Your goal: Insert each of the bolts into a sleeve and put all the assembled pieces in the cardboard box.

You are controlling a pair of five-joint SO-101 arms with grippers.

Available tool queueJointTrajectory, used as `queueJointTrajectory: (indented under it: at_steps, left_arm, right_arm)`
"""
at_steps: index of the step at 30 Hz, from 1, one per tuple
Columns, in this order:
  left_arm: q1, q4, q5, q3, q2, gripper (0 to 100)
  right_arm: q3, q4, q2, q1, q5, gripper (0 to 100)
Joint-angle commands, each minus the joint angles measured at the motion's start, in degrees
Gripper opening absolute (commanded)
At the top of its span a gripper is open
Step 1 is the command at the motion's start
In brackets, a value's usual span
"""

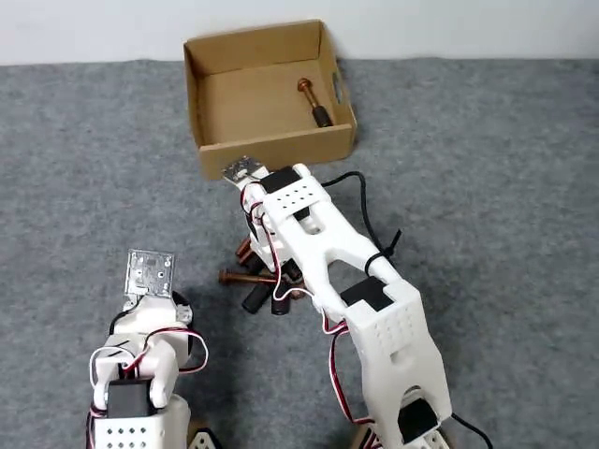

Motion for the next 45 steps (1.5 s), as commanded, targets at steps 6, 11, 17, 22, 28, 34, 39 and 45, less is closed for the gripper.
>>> queueJointTrajectory:
  at_steps: [6, 11, 17, 22, 28, 34, 39, 45]
  left_arm:
    - [-0.4, -1.5, -0.2, -0.1, 0.1, 0]
    - [-0.4, -1.5, -0.3, -0.1, 0.1, 0]
    - [0.1, -1.5, -0.3, -0.1, 0.0, 0]
    - [0.0, -1.5, -0.5, -0.3, -0.4, 1]
    - [-0.3, -1.4, -2.4, -6.4, 0.0, 1]
    - [0.1, -1.1, -2.5, -14.3, 2.1, 1]
    - [1.9, -1.1, -2.2, -23.0, 15.3, 1]
    - [8.9, -1.1, -2.2, -36.3, 37.1, 1]
  right_arm:
    - [-0.6, 5.7, -9.5, 0.2, -0.2, 0.8]
    - [-0.6, 11.6, -19.2, 0.2, -4.8, 0.8]
    - [-0.6, 20.4, -29.7, 1.9, -14.2, 0.8]
    - [1.9, 22.6, -39.9, 7.1, -18.5, 0.8]
    - [12.9, 22.1, -54.2, 14.6, -19.1, 0.8]
    - [28.7, 16.8, -71.0, 24.0, -19.0, 0.8]
    - [44.4, 10.4, -85.9, 30.0, -18.8, 0.8]
    - [58.4, 6.5, -101.3, 32.9, -18.5, 0.8]
